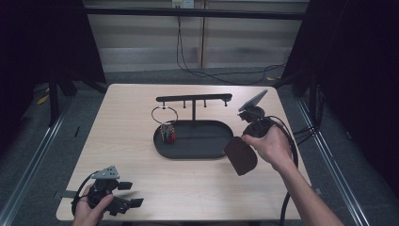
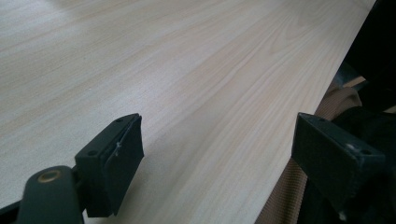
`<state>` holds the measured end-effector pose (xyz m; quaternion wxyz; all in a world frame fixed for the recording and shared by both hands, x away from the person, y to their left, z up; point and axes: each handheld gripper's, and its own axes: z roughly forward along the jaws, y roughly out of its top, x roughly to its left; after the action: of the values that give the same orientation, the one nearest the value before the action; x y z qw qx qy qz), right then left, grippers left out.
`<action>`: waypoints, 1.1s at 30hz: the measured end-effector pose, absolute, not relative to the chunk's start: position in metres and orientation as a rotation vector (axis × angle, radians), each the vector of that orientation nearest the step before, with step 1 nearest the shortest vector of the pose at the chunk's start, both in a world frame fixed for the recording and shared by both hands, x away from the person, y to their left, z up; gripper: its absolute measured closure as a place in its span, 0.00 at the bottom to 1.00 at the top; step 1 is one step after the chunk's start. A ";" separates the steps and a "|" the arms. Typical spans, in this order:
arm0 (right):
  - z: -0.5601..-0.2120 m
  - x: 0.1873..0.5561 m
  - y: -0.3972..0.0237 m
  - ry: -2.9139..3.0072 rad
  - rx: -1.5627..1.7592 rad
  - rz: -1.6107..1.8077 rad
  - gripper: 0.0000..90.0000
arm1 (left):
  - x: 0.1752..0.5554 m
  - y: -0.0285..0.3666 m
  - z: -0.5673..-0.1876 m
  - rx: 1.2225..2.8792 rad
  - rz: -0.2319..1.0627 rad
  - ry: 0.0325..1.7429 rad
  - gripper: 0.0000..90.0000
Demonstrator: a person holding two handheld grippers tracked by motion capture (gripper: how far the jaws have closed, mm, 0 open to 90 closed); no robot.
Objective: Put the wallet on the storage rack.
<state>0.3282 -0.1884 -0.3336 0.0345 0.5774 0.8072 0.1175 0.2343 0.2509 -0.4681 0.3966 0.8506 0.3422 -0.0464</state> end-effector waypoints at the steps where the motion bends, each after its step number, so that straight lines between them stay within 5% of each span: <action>1: -0.331 0.331 -0.188 2.469 1.781 0.340 0.94 | 0.234 0.251 -0.468 2.151 -0.117 0.869 0.18; 33: -0.317 0.376 -0.178 2.404 1.818 0.409 0.93 | 0.233 0.253 -0.465 2.113 -0.104 0.845 0.18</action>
<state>0.3755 -0.1784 -0.3173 0.0501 0.5970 0.7893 0.1342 0.2327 0.2530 -0.4648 0.4185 0.8424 0.3368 -0.0414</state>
